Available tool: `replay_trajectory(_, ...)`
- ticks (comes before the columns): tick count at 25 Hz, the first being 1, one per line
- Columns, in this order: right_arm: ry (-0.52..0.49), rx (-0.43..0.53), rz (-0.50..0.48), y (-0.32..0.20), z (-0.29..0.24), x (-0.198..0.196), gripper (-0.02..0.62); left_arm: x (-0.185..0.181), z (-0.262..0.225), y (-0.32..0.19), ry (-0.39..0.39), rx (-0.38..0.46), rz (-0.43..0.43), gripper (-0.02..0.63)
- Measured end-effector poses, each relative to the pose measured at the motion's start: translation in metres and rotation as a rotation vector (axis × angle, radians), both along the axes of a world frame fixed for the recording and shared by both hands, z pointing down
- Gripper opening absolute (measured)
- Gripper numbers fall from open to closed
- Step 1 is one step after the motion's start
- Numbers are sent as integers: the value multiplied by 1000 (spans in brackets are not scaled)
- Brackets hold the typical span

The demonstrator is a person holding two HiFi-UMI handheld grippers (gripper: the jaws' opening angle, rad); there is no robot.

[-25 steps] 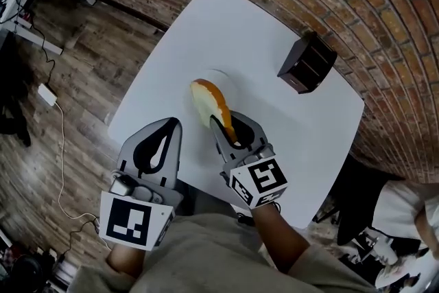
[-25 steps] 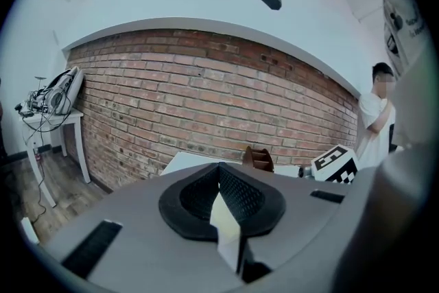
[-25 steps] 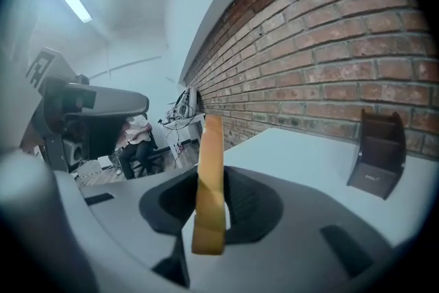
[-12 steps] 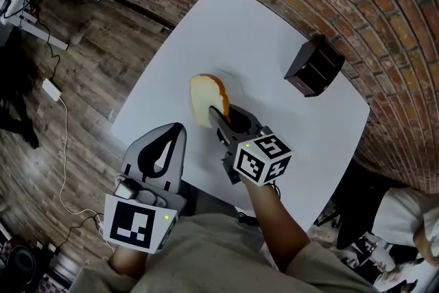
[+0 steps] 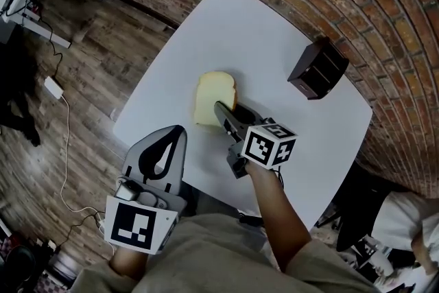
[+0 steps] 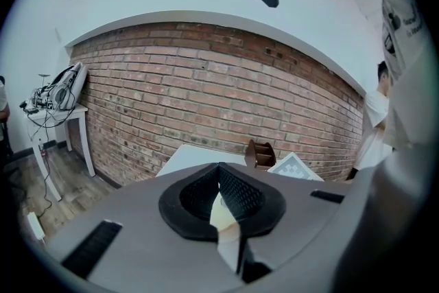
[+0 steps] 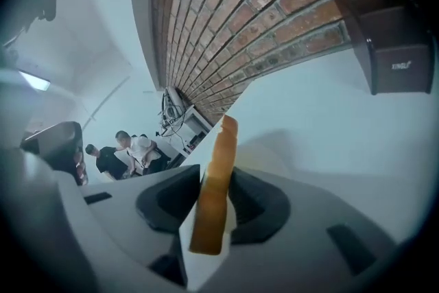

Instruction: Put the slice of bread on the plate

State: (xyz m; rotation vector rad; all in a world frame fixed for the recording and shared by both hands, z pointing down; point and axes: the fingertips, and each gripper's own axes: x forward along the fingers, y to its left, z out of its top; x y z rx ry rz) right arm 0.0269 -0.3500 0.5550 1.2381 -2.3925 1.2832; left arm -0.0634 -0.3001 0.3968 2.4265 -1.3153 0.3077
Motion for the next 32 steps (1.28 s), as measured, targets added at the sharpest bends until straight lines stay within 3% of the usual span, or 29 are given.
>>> replay_trajectory(7,213,37,-32,1,7,8,166,4,-5,-2,27,28,11,11)
replay_trajectory(12,432,82,-83,3,14,16,285,5,-8,2,29,24,15,11)
replay_trajectory(14,480,90,-108,6,17,16,288,5,-9,4,29,23,14,11)
replay_trajectory(29,441,188,33,7,-11,25,289,6,-14,22,20,51,13,11)
replay_trajectory(32,407,199,45,10,-16,23,201,5,-15,23,11,56,13,11)
